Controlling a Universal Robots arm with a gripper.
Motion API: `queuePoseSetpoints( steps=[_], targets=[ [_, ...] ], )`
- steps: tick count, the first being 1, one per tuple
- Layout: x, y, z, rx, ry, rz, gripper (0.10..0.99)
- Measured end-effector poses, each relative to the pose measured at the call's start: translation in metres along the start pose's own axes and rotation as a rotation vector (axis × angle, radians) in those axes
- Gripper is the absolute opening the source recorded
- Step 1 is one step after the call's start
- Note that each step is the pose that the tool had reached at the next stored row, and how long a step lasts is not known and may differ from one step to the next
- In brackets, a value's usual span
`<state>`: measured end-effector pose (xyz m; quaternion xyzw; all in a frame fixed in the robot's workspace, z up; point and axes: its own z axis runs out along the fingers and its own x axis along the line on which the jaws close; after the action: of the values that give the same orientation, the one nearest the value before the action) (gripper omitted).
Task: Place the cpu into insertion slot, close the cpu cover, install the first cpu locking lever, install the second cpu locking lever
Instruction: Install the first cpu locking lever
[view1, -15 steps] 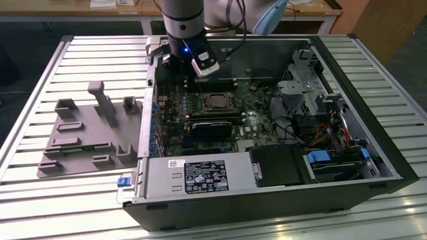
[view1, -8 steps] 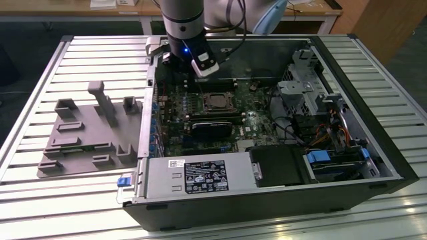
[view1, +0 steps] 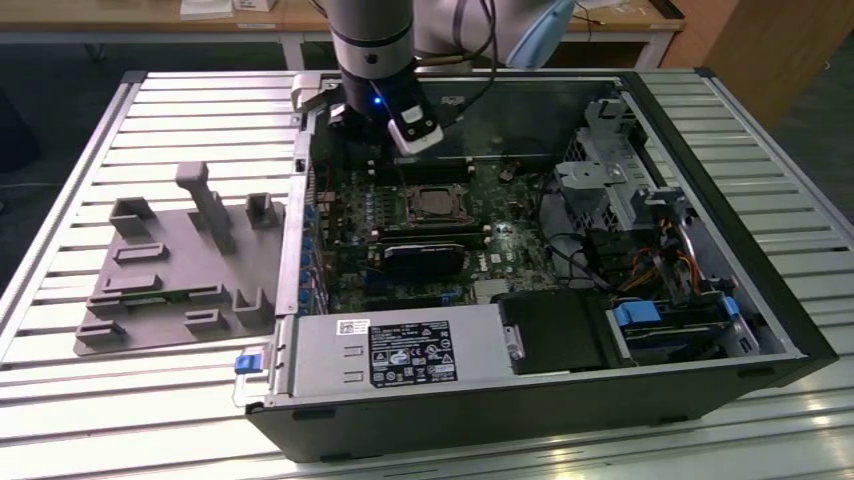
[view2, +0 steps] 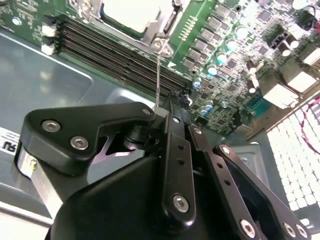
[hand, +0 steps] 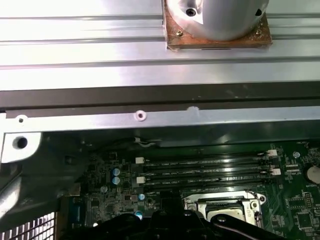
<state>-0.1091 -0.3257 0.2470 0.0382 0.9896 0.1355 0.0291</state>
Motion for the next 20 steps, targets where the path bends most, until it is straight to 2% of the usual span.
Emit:
queuePoseSetpoints(
  steps=[12,20],
  targets=[
    [-0.0315,0.0020,0.0027,0.000,-0.0004,0.001,0.102],
    [-0.0328,0.0021,0.0028,0.000,-0.0005,0.001,0.102]
  ],
)
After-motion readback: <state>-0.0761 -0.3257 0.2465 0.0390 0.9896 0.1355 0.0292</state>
